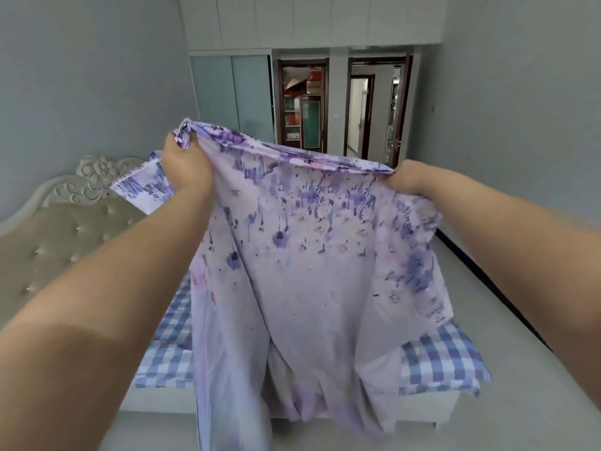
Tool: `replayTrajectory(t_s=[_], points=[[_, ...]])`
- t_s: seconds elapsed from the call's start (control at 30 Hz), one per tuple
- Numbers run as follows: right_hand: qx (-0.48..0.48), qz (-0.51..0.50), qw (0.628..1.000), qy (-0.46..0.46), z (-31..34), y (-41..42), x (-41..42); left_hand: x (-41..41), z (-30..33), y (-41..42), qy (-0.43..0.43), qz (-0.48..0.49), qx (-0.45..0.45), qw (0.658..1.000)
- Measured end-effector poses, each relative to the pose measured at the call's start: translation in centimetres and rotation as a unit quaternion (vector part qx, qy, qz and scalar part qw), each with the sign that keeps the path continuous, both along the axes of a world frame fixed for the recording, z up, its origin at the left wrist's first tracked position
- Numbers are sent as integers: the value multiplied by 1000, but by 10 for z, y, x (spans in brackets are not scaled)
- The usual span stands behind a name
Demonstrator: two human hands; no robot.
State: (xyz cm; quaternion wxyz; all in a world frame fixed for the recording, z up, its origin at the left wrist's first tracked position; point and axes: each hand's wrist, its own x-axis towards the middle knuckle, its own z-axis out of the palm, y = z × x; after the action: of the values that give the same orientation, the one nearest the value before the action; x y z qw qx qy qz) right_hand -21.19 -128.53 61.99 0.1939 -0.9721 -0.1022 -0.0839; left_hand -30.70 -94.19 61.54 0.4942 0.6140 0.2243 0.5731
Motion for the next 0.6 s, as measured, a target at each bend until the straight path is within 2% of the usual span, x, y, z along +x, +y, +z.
replayTrajectory(t_s=[0.13, 0.23, 0.3, 0.4, 0.5, 0.6], points=[[77, -23, 997, 11, 4, -2, 12, 19, -3, 15, 92, -53, 1, 994], [161, -20, 982, 100, 4, 3, 17, 34, -11, 23, 94, -83, -61, 990], [264, 14, 947, 185, 5, 5, 24, 42, -16, 25, 81, -106, -110, 985], [406, 67, 870, 272, 4, 9, 42, 59, -21, 31, 65, -114, -137, 982], [486, 71, 834, 249, 5, 29, 62, 76, -18, 26, 75, -108, -135, 982], [558, 6, 804, 206, 8, 51, 90, 106, -9, 15, 97, -88, -91, 987]])
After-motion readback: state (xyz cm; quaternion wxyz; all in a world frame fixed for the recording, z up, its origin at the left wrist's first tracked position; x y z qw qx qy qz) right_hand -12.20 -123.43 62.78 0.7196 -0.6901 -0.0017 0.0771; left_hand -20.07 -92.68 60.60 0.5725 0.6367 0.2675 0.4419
